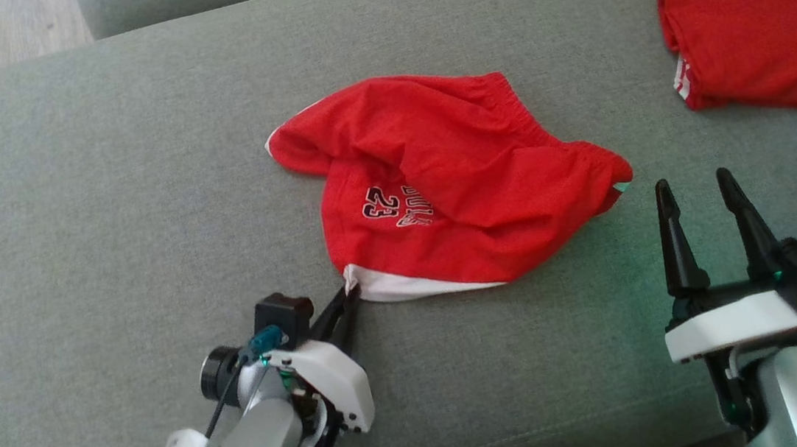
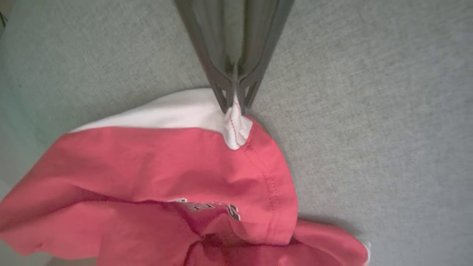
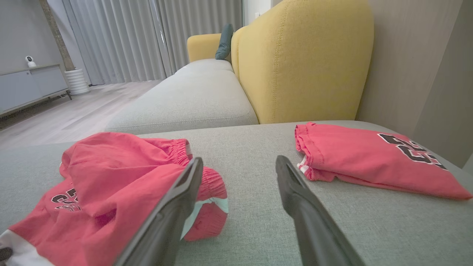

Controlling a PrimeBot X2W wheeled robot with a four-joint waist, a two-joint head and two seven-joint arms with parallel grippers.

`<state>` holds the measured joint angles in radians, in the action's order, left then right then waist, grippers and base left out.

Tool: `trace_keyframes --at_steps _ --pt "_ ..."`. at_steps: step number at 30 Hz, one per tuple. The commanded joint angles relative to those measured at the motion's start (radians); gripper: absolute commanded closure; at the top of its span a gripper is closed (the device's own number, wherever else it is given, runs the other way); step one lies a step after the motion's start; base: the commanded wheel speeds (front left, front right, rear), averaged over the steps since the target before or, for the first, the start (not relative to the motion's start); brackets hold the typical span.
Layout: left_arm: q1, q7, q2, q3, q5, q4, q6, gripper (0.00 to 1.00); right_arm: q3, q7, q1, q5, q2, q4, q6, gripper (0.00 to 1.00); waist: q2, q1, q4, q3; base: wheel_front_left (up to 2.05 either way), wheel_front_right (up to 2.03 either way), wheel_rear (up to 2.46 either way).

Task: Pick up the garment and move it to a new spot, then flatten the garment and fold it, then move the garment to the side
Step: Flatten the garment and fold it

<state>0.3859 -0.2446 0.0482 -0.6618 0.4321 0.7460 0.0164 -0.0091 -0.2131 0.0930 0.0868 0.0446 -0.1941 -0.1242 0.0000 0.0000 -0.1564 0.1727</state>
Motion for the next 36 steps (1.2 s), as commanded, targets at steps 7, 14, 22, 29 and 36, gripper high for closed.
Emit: trace_keyframes --at_steps 7,14,22,29,36 --pt "0.014 -0.017 0.019 0.090 0.001 -0.119 -0.025 1.00 0.002 0.011 0.029 -0.046 0.006 0.005 -0.007 0.00 0.0000 0.0000 0.030 -0.003 0.00 0.00 0.00" --pt "-0.045 -0.017 0.048 0.134 -0.007 -0.185 -0.039 1.00 0.000 0.044 0.016 -0.103 0.006 -0.069 -0.007 0.00 0.0000 0.0000 0.063 0.000 0.00 0.00 0.00" --pt "-0.055 -0.017 0.047 0.152 -0.016 -0.207 -0.041 1.00 0.063 0.056 0.072 -0.165 0.006 -0.193 -0.007 0.00 0.0000 0.0000 0.089 0.012 0.00 0.00 0.00" --pt "-0.063 -0.017 0.043 0.166 -0.022 -0.213 -0.039 1.00 0.108 0.023 0.103 -0.187 0.012 -0.224 -0.007 0.13 0.0000 0.0000 0.100 0.009 0.00 0.00 0.00" --pt "-0.067 -0.017 0.041 0.182 -0.027 -0.218 -0.035 1.00 0.174 0.013 0.127 -0.168 0.044 -0.228 -0.007 1.00 0.0000 0.0000 0.105 0.004 0.00 0.00 0.00"
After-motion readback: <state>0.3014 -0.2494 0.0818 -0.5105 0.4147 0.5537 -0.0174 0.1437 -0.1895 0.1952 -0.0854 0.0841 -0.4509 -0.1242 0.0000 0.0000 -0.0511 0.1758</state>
